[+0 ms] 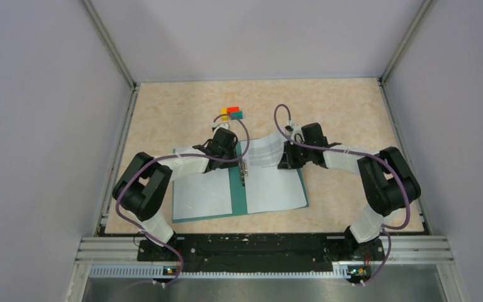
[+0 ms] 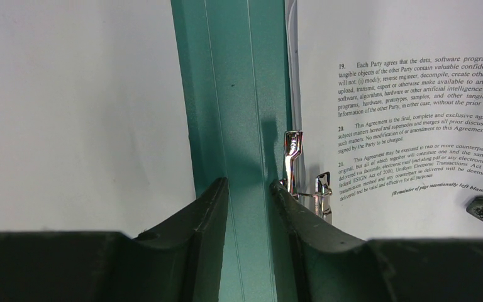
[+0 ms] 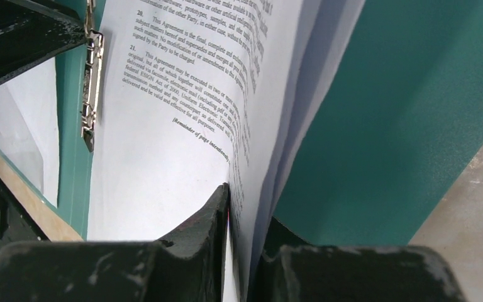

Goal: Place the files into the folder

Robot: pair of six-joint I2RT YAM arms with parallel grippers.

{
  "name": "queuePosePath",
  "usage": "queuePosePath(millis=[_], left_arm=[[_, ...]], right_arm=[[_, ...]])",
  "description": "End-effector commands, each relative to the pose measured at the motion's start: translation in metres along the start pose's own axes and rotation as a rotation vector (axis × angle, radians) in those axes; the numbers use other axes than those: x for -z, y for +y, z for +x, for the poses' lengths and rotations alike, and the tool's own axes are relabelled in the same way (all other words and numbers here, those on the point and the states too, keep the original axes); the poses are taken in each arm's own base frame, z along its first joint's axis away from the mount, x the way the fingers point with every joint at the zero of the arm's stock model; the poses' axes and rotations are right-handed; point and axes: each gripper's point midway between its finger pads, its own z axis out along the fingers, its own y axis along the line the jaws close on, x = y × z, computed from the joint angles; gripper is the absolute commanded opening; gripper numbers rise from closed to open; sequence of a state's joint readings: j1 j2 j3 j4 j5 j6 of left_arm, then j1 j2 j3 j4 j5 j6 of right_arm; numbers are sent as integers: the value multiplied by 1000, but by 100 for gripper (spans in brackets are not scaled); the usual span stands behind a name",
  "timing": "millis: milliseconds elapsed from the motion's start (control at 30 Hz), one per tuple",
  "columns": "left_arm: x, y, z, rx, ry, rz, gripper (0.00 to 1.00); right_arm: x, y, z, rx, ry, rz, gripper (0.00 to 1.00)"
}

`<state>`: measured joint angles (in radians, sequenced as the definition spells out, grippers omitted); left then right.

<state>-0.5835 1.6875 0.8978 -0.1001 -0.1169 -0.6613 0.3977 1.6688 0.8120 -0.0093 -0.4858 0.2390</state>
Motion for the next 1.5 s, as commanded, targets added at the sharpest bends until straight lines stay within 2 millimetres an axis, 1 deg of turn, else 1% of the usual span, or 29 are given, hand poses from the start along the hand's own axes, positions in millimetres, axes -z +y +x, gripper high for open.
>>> queuePosePath(millis=[0,100,167,200,233,300,333,433,533,667,800,933,1167,1467], left_arm=[[-3,-4,-4,16,-2,12,36],[-3,-4,-4,18,-3,10,36],[-3,-4,-4,17,-1,12,36],[-3,-4,-4,18,-2,11,36],[-3,-4,-4,19,-2,11,36],[-2,-4,-5,18,-4,14,36],[-3,-4,-5,15,-2,15,36],[-2,-5,-6,13,-3,19,36],[-1,-6,-7,9,-2,22,36],[-1,-7,-8,7,-3,24,36],[-1,-7,-8,6,-2,27,36],[0,-8,-9,7,-3,31,36],[0,-8,-11,6,-5,33,36],[1,-9,-12,8,-7,37,36]], right_arm=[[3,7,-10,5,-6,19,18],[3,6,-12,-2,-7,34,30],[4,6,-15,-7,-12,39,35],[4,5,-17,-8,-13,43,42],[5,5,-18,-8,-14,47,47],[5,4,-20,-8,-17,58,53],[6,4,-22,-9,-19,65,57],[7,1,-26,-13,-24,88,62],[8,-4,-29,-15,-28,123,70],[12,-11,-34,-20,-45,177,76],[13,-15,-42,-27,-58,211,80],[10,-17,-48,-34,-59,221,82],[3,-19,-51,-48,-44,218,82],[4,-26,-49,-72,-44,256,83]])
